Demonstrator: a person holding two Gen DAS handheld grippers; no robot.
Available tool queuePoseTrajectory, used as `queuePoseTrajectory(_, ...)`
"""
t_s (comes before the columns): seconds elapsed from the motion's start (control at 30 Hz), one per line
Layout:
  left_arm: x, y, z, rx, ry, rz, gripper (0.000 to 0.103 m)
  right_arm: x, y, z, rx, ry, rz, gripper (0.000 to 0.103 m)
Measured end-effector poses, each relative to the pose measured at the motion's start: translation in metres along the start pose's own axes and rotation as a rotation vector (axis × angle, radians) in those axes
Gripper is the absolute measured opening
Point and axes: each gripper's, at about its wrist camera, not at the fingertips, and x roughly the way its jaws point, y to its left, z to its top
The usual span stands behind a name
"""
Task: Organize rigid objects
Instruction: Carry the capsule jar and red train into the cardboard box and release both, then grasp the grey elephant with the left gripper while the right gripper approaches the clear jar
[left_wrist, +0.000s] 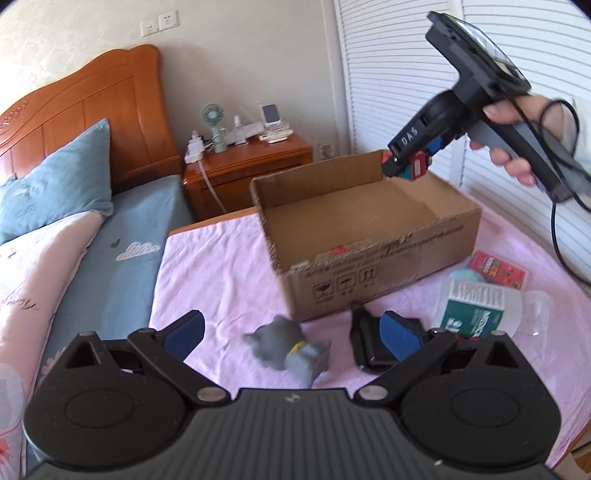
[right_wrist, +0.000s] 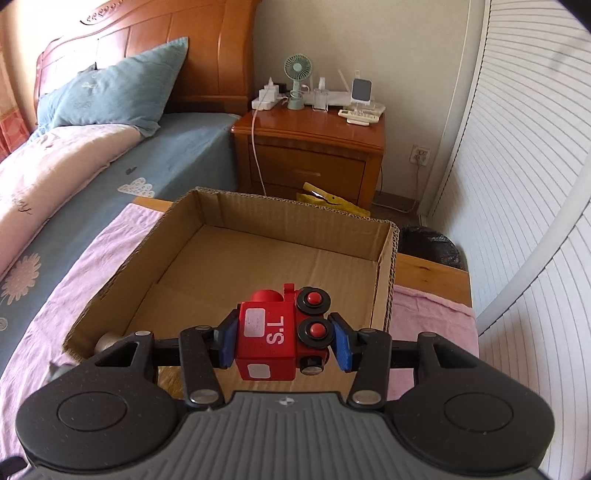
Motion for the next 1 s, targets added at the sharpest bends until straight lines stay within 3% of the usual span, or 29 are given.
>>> queuePoseTrajectory(0.17,0.0,0.006,-0.015,-0.031,0.02,0.002,0.101,0.024,-0.003,0.02,0.031,0.013,-0.026,0.058)
queuePoseTrajectory(0.2,0.0,0.008,-0.017,-0.036,0.023,-0.005,0.101,0.027,-0.003,0.023,0.037,0.014,-0.035,0.062)
queuePoseTrajectory(0.27,-0.001,0.009,-0.02,-0.044,0.026,-0.014,0.101,0.028,-0.002,0.025,0.041,0.009,-0.045,0.084)
queuePoseTrajectory(0.3,0.0,0.009,-0.021,-0.044,0.027,-0.018,0.101,0.026,-0.003,0.023,0.043,0.002,-0.046,0.087)
queuePoseTrajectory(0.67,-0.002,0.002,-0.024,-0.043,0.038,-0.038,0.101,-0.003,-0.009,-0.001,0.063,-0.006,-0.021,0.099)
queuePoseTrajectory(1.0,-0.007,-0.005,-0.031,-0.026,0.05,-0.038,0.101,-0.048,-0.013,-0.05,0.061,-0.023,0.0,0.101)
